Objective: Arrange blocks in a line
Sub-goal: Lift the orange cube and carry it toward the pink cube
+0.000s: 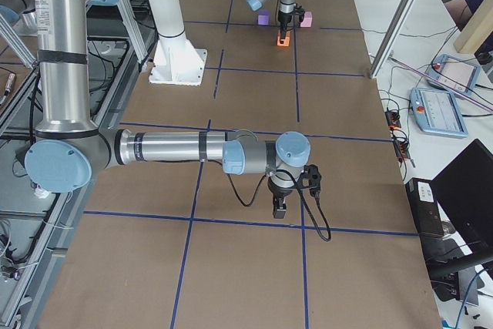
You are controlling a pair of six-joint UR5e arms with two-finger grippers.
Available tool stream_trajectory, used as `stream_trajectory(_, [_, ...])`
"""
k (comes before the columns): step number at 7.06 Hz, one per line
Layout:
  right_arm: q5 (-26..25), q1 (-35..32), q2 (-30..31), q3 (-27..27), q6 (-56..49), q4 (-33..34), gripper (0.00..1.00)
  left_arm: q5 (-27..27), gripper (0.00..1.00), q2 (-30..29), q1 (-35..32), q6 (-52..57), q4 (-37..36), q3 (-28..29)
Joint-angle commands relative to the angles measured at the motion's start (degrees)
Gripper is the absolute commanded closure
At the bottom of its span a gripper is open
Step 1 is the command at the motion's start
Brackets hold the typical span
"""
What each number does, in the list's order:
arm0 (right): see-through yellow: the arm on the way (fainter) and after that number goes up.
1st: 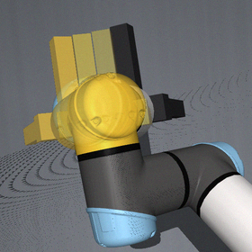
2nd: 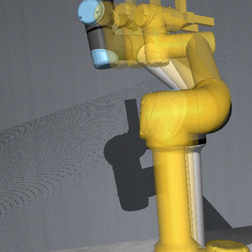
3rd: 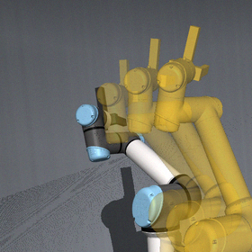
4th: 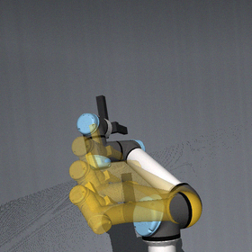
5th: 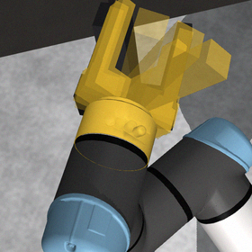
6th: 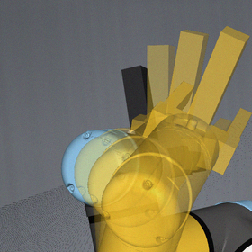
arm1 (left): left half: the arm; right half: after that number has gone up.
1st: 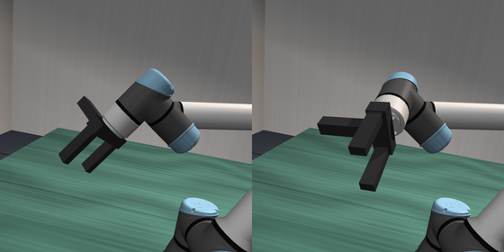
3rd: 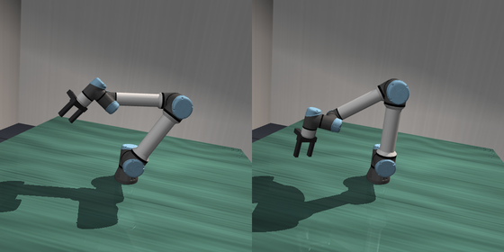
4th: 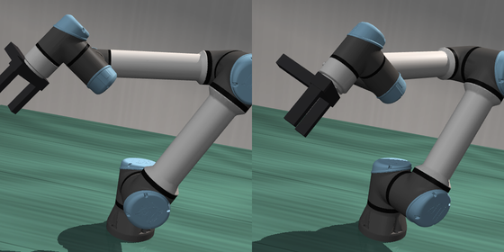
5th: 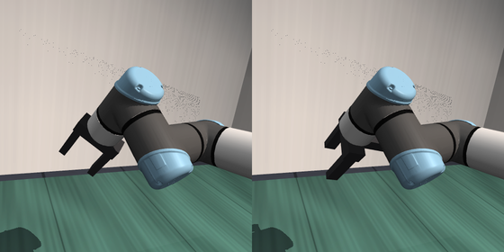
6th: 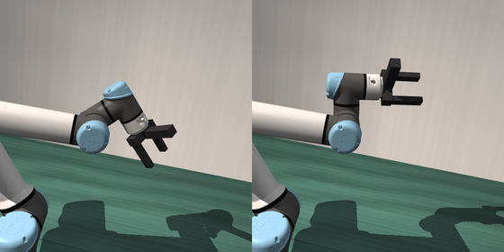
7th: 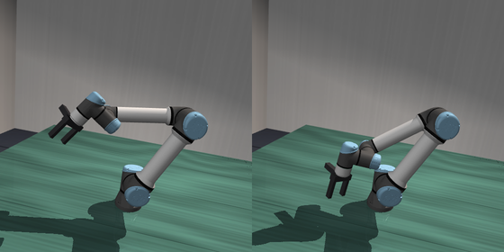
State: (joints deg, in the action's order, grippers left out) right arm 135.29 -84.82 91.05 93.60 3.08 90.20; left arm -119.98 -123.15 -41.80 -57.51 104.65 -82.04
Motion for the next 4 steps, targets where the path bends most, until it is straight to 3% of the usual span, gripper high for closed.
stream_trajectory(1, [0.0,0.0,0.0,0.0,0.0,0.1,0.00,0.0,0.71,-0.1,-0.2,0.0,0.2,-0.1])
stream_trajectory(2, [0.0,0.0,0.0,0.0,0.0,0.0,0.00,0.0,0.87,-0.1,-1.3,0.1,0.2,-1.2])
stream_trajectory(4, [0.0,0.0,0.0,0.0,0.0,0.0,0.00,-1.9,0.87,0.9,-7.0,0.6,-5.6,-10.9])
